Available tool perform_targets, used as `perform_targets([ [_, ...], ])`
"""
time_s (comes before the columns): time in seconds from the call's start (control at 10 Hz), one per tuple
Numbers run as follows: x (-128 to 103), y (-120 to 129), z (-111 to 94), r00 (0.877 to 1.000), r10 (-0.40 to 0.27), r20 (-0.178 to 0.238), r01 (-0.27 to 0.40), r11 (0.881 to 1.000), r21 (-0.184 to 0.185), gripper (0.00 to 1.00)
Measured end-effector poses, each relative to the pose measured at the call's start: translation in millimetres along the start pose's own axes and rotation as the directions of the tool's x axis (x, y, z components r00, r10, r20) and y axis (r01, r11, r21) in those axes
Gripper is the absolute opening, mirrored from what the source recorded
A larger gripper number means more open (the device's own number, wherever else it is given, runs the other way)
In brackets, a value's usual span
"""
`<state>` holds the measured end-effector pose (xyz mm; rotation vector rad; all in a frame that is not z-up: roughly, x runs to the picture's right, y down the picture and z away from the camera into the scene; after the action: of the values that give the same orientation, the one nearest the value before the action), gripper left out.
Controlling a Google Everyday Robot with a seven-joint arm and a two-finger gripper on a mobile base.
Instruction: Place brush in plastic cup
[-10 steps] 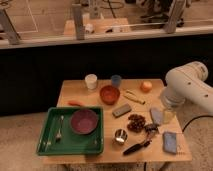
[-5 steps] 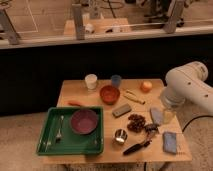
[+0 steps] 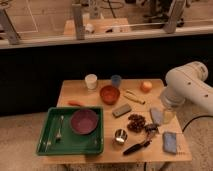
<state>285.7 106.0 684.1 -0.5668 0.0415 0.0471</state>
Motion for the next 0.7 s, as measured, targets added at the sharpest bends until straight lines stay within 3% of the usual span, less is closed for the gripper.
perform_targets([
  [0.1,-0.2,0.4,-0.4,1.0,-0.006,0.009,0.005,1.0,0.007,0.8],
  [0.2,-2.8,4.9,0.3,0.998,-0.041,0.051,0.04,0.999,0.024,0.8],
  [0.3,-7.3,16.4,5.9,0.989,-0.083,0.124,0.08,0.996,0.026,0.8],
  [0.4,-10.3,30.0,16.3,0.978,-0.104,0.179,0.103,0.995,0.017,0.8],
  [0.7,-20.6,65.6,51.8,0.957,-0.154,0.247,0.168,0.985,-0.036,0.8],
])
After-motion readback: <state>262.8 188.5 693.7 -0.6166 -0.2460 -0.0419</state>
